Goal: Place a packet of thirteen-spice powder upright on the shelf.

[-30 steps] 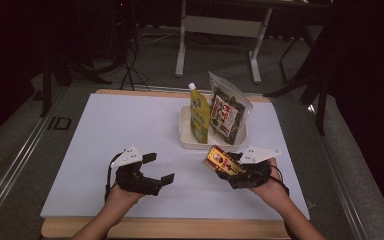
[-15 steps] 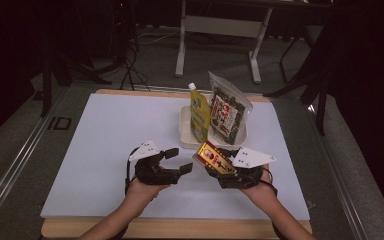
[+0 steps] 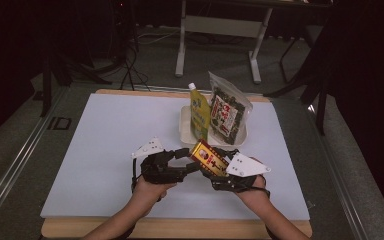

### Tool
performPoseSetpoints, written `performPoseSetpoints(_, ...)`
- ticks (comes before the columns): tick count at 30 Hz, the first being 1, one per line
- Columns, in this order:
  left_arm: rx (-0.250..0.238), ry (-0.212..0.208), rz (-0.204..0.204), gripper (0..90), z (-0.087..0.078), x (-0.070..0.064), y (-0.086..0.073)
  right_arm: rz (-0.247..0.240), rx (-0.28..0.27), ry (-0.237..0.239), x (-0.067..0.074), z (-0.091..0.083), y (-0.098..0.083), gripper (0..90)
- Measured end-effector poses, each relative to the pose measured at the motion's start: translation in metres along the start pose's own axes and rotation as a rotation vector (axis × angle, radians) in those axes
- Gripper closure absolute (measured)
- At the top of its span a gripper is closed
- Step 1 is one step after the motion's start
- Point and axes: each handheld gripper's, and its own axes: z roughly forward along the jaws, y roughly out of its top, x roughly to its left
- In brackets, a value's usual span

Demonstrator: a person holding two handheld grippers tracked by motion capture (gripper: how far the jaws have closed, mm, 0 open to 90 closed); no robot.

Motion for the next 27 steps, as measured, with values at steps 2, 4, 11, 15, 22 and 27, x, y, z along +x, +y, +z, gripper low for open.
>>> performPoseSetpoints(2,-0.001,-0.006,-0.014,35.2,0.001,0.000,0.001,-0.008,-0.009,-0.002,0.001,0.000,0.000,31.3)
performPoseSetpoints(4,-0.004,-0.025,-0.030,37.1,0.003,0.000,0.002,-0.006,-0.018,-0.008,0.002,0.000,0.001,31.3)
performPoseSetpoints(11,-0.054,-0.005,-0.047,47.9,0.007,-0.004,0.002,0.003,-0.046,-0.025,0.002,-0.002,0.001,31.4)
performPoseSetpoints(15,-0.069,0.015,-0.059,56.6,0.010,-0.004,0.002,-0.003,-0.056,-0.041,0.002,-0.003,0.002,31.4)
performPoseSetpoints(22,-0.078,0.041,-0.078,62.3,0.012,-0.009,0.004,0.004,-0.057,-0.057,0.004,0.000,0.002,31.4)
performPoseSetpoints(27,-0.074,0.062,-0.091,66.9,0.012,-0.014,0.005,0.000,-0.039,-0.075,0.006,0.003,0.002,29.8)
